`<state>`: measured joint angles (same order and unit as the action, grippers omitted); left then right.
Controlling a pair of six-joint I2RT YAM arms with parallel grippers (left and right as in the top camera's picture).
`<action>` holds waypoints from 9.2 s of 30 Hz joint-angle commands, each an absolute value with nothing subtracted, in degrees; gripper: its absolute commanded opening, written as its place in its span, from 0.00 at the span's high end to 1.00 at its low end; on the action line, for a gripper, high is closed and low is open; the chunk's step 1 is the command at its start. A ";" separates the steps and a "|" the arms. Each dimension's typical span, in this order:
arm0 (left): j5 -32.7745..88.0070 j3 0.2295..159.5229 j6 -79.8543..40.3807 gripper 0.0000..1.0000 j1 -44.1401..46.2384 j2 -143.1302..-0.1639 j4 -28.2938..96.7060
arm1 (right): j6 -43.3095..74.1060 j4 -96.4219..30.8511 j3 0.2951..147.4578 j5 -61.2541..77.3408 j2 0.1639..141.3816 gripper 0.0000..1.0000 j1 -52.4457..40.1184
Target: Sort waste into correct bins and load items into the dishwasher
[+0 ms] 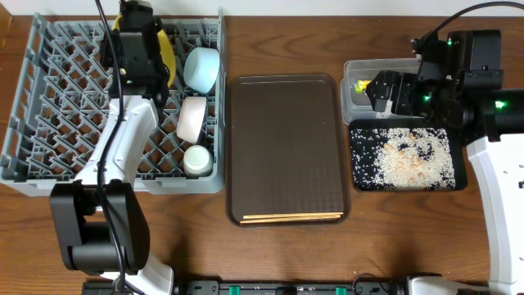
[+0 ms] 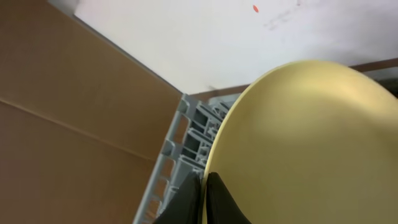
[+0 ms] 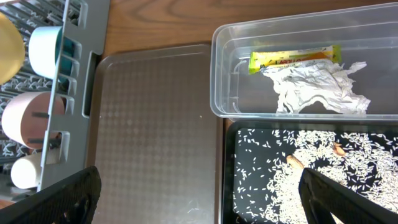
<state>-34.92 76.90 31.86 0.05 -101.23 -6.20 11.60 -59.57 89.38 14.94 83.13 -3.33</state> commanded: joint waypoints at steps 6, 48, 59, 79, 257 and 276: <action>-36.03 77.19 36.47 0.93 -0.21 -101.47 -7.38 | 12.16 -59.66 89.52 14.81 83.26 0.01 -2.68; -33.76 77.17 3.40 0.12 13.52 -79.70 22.70 | 12.19 -59.66 89.52 14.81 83.26 0.01 -2.68; -17.82 77.62 -11.00 0.08 29.78 -77.08 42.81 | 12.16 -59.66 89.52 14.81 83.26 0.01 -2.68; 9.56 77.36 9.23 0.08 43.07 -96.33 61.04 | 12.16 -59.66 89.52 14.81 83.26 0.01 -2.68; 3.92 71.16 -1.19 0.12 32.58 -97.91 36.62 | 12.16 -59.66 89.52 14.81 83.26 0.01 -2.68; 3.90 71.16 0.32 0.17 35.97 -108.88 31.99 | 12.16 -59.66 89.52 14.81 83.26 0.01 -2.68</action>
